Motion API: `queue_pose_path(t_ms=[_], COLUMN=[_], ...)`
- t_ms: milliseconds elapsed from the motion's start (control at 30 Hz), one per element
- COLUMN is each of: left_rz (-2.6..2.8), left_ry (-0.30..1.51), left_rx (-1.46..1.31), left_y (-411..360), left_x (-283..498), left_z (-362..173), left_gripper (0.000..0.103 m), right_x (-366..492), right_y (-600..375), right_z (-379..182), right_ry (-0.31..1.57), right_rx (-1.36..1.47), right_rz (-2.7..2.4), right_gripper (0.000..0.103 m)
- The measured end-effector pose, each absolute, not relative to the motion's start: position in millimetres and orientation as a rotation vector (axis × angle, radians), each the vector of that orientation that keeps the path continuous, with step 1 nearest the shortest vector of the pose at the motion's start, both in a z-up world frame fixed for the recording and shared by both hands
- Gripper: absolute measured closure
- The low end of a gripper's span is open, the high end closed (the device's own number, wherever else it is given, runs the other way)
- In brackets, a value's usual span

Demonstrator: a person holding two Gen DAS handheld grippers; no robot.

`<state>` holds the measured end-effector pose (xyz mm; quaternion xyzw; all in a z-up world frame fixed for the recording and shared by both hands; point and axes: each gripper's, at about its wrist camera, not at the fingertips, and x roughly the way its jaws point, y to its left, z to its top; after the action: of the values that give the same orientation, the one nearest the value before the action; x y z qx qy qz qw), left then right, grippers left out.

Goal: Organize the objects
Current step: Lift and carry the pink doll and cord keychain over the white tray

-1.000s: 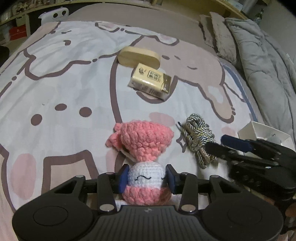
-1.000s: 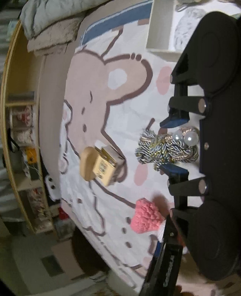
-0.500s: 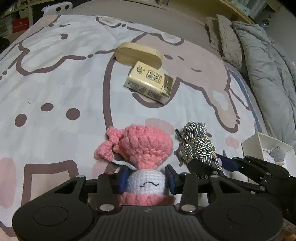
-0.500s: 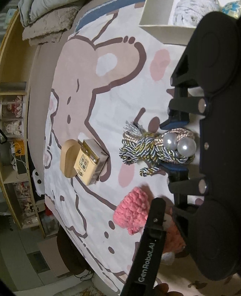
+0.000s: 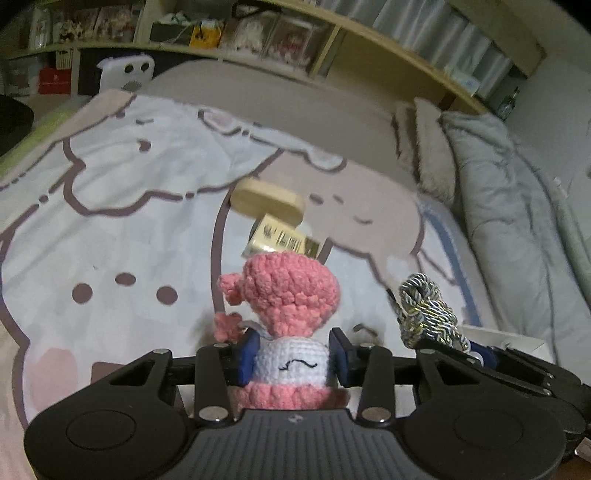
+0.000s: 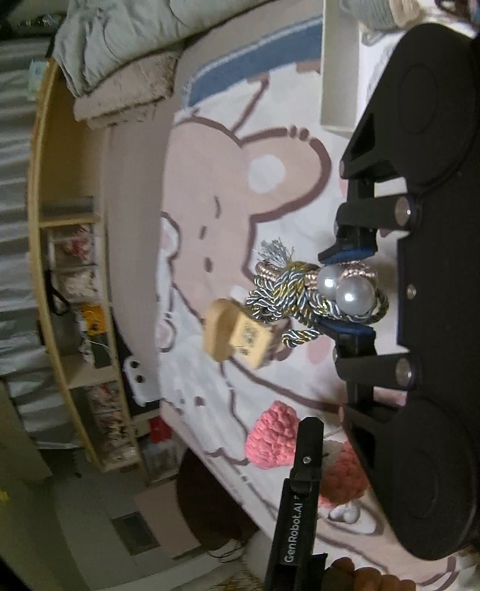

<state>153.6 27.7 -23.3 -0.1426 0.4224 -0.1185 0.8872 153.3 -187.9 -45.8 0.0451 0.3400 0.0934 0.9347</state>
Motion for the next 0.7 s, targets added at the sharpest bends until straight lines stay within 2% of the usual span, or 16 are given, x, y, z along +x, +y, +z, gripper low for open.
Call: queue_pose_path(t_ms=[700], left_rz=[-0.337], left_ry=[0.779], left_rx=[-0.326], left_y=[1.8], left_x=[123.0], left_z=[26.6], left_gripper=[0.061], right_x=[88.2], right_y=[-225.9], right_z=[18.1], right_ry=[0.632], right_rx=[0.079], right_rz=[0.089], right_gripper=[0.070])
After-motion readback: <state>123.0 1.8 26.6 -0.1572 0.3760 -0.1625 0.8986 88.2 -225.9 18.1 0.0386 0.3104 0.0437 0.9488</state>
